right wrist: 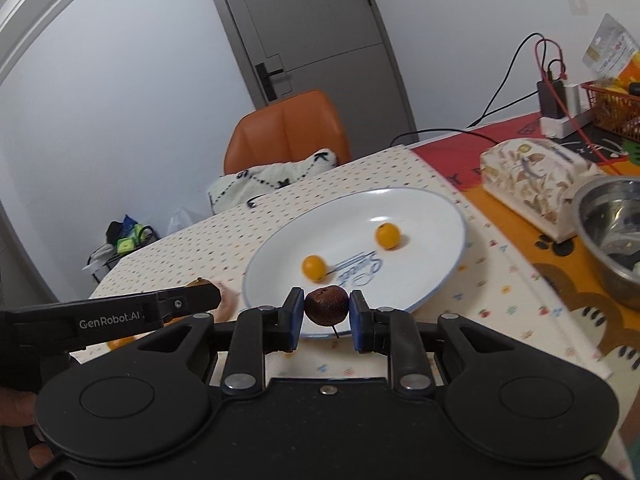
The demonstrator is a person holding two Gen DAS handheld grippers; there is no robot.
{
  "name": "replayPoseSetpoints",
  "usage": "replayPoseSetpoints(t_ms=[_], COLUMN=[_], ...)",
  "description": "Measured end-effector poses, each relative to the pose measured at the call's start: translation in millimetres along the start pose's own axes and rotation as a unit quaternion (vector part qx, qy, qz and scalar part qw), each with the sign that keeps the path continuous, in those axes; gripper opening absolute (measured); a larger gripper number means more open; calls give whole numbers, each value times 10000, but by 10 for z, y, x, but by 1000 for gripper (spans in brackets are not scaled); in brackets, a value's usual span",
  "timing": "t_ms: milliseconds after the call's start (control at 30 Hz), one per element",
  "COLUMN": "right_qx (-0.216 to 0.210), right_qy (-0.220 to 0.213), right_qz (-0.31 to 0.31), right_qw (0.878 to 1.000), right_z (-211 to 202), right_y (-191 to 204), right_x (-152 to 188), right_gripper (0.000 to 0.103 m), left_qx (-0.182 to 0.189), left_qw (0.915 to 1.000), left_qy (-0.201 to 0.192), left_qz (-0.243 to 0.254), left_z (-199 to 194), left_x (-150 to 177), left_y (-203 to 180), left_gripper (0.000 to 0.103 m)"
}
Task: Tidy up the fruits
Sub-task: 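Carry both fruits over the white plate and open both grippers, then withdraw both grippers from the plate back to the remaining fruit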
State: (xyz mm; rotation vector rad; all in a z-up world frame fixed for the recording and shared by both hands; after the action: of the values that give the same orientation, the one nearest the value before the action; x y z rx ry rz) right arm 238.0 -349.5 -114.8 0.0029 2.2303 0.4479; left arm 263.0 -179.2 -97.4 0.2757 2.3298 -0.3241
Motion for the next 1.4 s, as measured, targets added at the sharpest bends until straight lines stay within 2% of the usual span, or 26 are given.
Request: replayPoseSetpoints(t_ms=[333,633,767,867,967,1000,1133,1200,1300,1400], right_qx=[148,214,226,222,230,235,334,332,262,251], right_qy=[-28,-38,-58,-87,-75,-80,-199,-210,-204,-252], right_qz=[50,57,14,-34,-32,-28,-32,-73,-88,-185], right_qw=[9999,9997,9997,9997,9997,9997,9992,9992,9994,9992], right_z=[66,59,71,81,112,117,89,75,52,26], right_y=[-263,-299,-271,-237,-224,-222,-188,-137,-53,56], right_x=[-13,-39,-64,-78,-85,-88,-92,-84,-64,-35], right_gripper=[23,23,23,23,23,24,47,51,54,64], left_qx=[207,413,190,167,33,-19,-169,-271,-434,-508], left_qw=[9997,9990,9998,9997,9996,9995,9986,9975,9961,9956], left_qy=[75,174,53,119,64,29,-263,-419,-471,-453], left_qz=[140,22,66,-116,-270,-309,-438,-498,-599,-643], left_z=[248,384,302,257,157,112,-109,-214,-320,-405], left_x=[-102,-114,-133,-117,-84,-73,-25,-5,42,93], left_y=[-282,-292,-254,-128,19,61,243,321,440,544], left_gripper=[22,22,28,33,45,53,82,90,93,94])
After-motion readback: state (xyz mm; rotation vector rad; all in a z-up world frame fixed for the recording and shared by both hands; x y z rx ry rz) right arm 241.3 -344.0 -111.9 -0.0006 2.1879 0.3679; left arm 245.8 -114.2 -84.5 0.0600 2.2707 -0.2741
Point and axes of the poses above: each gripper's, at about its wrist camera, not at the fingertips, and z roughly the way its jaws point, y to its left, x to its underside, the point moved 5 cm from there along z, roughly the way its jaws point, and after that the axes turned 10 degrees about y, right-handed, at the moved point
